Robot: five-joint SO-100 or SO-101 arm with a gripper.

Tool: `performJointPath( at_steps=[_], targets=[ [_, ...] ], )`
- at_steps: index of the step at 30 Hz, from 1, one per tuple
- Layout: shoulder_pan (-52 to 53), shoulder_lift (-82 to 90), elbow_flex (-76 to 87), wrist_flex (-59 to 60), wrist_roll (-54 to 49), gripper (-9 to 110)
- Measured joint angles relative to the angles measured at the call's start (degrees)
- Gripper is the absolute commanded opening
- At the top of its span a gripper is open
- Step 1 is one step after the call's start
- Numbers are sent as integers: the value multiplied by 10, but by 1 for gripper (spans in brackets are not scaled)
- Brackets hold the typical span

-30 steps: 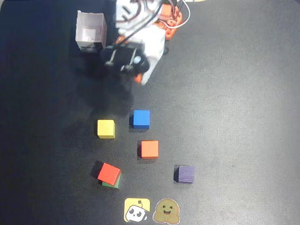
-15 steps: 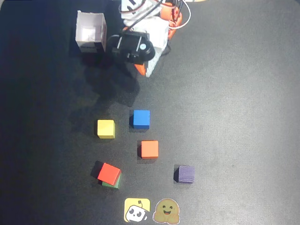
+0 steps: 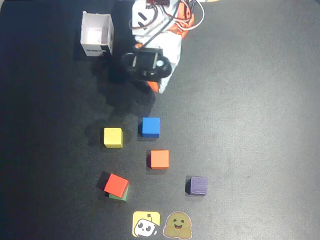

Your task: Put the red cube on top of the green cube.

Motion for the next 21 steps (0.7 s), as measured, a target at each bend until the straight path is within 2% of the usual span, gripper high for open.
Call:
performJointPath(
  at_steps=[15,21],
  targets=[
    [-3,0,0,69,-133,0],
    [-4,0,0,69,-137,0]
  ],
)
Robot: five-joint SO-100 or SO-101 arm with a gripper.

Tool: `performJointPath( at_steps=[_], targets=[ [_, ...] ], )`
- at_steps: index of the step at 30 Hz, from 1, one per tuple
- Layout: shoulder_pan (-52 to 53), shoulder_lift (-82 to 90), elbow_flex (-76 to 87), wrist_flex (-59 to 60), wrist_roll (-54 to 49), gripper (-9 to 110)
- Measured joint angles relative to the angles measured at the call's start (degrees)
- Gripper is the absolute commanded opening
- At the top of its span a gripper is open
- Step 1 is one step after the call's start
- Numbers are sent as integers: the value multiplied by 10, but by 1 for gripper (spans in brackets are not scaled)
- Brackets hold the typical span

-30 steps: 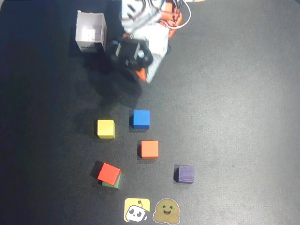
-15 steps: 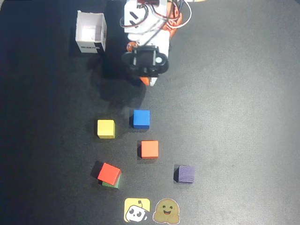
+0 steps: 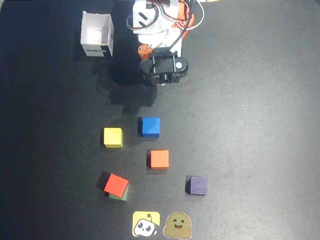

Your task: Put the red cube on top of the green cube.

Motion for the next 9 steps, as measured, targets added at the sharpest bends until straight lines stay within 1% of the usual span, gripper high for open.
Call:
performJointPath(
  at_steps=[9],
  targets=[
    [0,0,0,0,-2,0]
  ],
)
